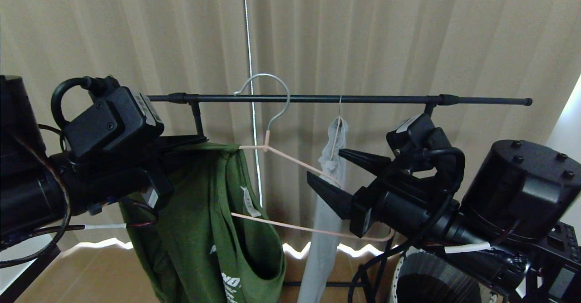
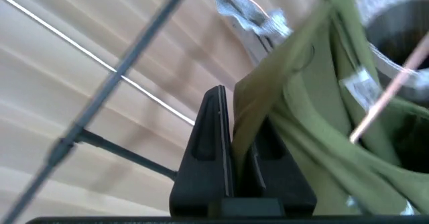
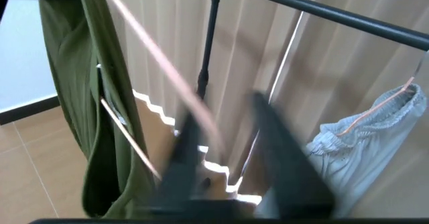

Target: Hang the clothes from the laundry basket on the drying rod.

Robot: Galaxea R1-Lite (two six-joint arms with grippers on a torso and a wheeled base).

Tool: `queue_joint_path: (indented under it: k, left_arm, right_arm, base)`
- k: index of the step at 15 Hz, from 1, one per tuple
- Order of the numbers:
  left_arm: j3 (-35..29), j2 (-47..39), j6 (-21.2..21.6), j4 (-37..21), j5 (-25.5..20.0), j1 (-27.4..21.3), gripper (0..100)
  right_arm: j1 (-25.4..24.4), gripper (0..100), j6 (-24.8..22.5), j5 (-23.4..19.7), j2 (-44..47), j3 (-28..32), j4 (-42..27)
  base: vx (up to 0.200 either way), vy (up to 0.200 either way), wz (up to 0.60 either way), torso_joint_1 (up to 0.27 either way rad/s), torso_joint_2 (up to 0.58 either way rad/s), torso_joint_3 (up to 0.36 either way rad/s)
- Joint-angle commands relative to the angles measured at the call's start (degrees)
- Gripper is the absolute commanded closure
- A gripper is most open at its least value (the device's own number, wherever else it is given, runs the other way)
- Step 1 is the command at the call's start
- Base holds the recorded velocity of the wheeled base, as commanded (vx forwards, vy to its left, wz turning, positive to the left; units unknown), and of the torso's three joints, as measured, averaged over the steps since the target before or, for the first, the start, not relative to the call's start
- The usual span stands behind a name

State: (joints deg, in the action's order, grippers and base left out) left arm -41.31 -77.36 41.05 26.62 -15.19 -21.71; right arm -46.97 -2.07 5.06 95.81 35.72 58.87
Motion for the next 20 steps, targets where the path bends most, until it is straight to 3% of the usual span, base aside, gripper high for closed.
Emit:
queue_joint_path:
  k: [1, 4, 6, 11, 15, 20]
  left_arm:
    - [2.4, 0.2, -0.1, 1.9, 4.7, 2.6, 100]
    - [5.3, 1.8, -2.1, 2.6, 17.9, 3.8, 100]
    - [5.4, 2.4, -6.5, 2.6, 21.7, 2.4, 100]
    - [2.2, 2.0, -20.1, 5.3, 22.5, -2.8, 100]
    - [-1.8, -0.6, -22.5, 5.4, 24.1, -3.8, 100]
    - [-1.2, -1.9, -27.0, 5.4, 25.8, -9.8, 100]
  right_arm:
    - [2.1, 0, -0.7, 0.0, -0.4, -0.7, 0.0]
    - [4.7, 0, -4.6, -0.1, 0.3, -2.9, 0.8]
    - [4.4, 0, -4.8, -0.3, 1.1, -4.9, 2.8]
    - [-0.7, 0, -3.6, -0.5, 5.4, -6.1, 5.4]
    - [-4.1, 0, -3.2, -0.5, 7.1, -3.6, 6.1]
    - [-4.0, 0, -3.2, -0.2, 12.7, 0.1, 6.3]
  base:
    - [0.000, 0.000, 0.00, 0.000, 0.00, 0.000]
    - [0.000, 0.000, 0.00, 0.000, 0.00, 0.000]
    - [0.000, 0.000, 0.00, 0.000, 0.00, 0.000]
    - [0.000, 0.000, 0.00, 0.000, 0.00, 0.000]
    - [0.000, 0.000, 0.00, 0.000, 0.00, 0.000]
    - [0.000, 0.000, 0.00, 0.000, 0.00, 0.000]
